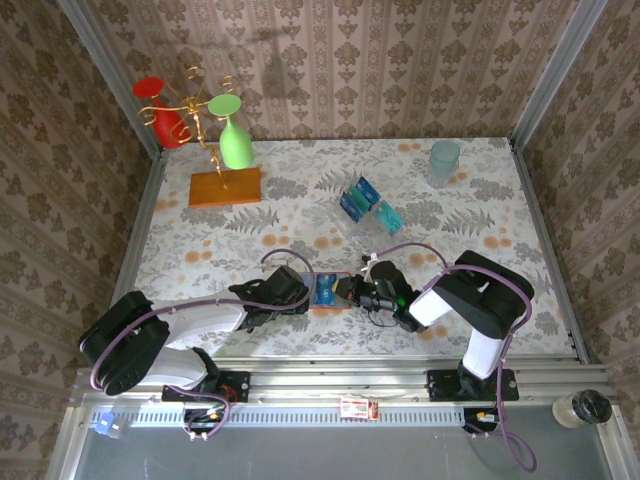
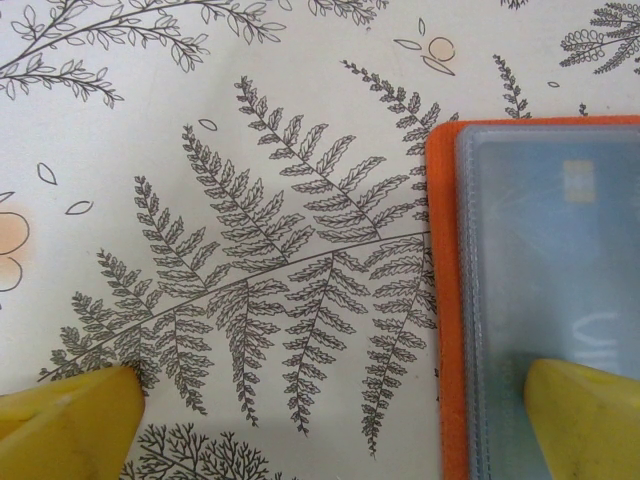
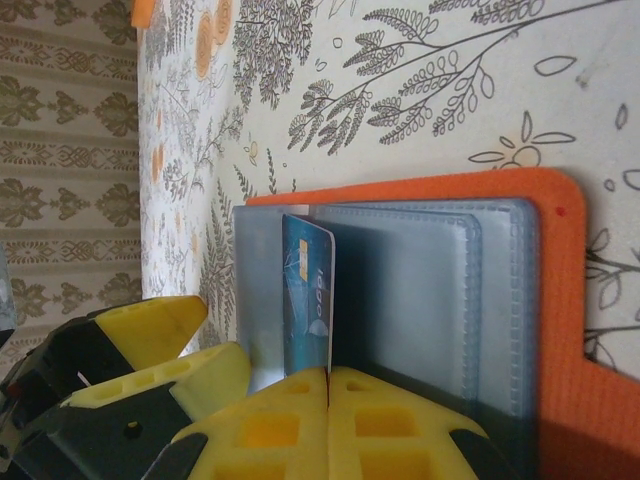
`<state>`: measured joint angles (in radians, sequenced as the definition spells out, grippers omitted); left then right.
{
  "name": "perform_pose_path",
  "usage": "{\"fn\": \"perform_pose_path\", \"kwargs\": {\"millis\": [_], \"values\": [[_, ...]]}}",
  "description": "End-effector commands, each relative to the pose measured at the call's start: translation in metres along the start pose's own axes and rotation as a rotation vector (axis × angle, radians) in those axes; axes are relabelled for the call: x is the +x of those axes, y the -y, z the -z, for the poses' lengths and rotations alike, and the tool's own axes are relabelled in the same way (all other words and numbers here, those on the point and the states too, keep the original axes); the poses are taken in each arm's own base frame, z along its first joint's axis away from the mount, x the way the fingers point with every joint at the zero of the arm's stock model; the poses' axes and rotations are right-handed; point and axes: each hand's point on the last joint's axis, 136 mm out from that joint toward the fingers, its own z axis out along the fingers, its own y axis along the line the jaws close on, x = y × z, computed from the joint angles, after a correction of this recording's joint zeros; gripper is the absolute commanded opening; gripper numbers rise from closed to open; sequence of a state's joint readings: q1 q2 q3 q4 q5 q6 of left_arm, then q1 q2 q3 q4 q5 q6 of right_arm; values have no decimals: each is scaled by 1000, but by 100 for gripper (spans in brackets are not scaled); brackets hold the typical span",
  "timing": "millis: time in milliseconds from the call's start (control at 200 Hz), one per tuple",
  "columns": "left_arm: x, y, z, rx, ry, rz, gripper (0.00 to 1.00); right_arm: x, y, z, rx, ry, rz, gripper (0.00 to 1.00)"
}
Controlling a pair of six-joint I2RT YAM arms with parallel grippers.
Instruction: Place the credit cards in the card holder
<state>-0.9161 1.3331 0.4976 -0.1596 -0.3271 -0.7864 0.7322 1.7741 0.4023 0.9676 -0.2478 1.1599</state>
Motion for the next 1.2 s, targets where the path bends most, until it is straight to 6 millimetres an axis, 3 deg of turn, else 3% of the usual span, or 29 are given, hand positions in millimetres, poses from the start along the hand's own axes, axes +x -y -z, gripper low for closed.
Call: {"fn": "perform_pose_path", "kwargs": {"millis": [0,420,600,720,875,1195], "values": [[32,-24,-5,-77,-97,-23,100,14,19,-5,81,-56,-21,0],[29,-21,-4,-68,-89,-25,100,23,26,-17,141,-138,-29,0],[17,-17,2,-50,-68,-21,100,19,8,-16,153,-195,38,32],[2,-20,12,-38,-38,-1,100,6,-9,-4,191,-203,128,41],[-11,-35,20,-37,-9,45,100,-8,-29,12,251,-223,249,40],[-6,-53,15,-67,-42,73,100,-7,-33,3,399,-311,395,15]]}}
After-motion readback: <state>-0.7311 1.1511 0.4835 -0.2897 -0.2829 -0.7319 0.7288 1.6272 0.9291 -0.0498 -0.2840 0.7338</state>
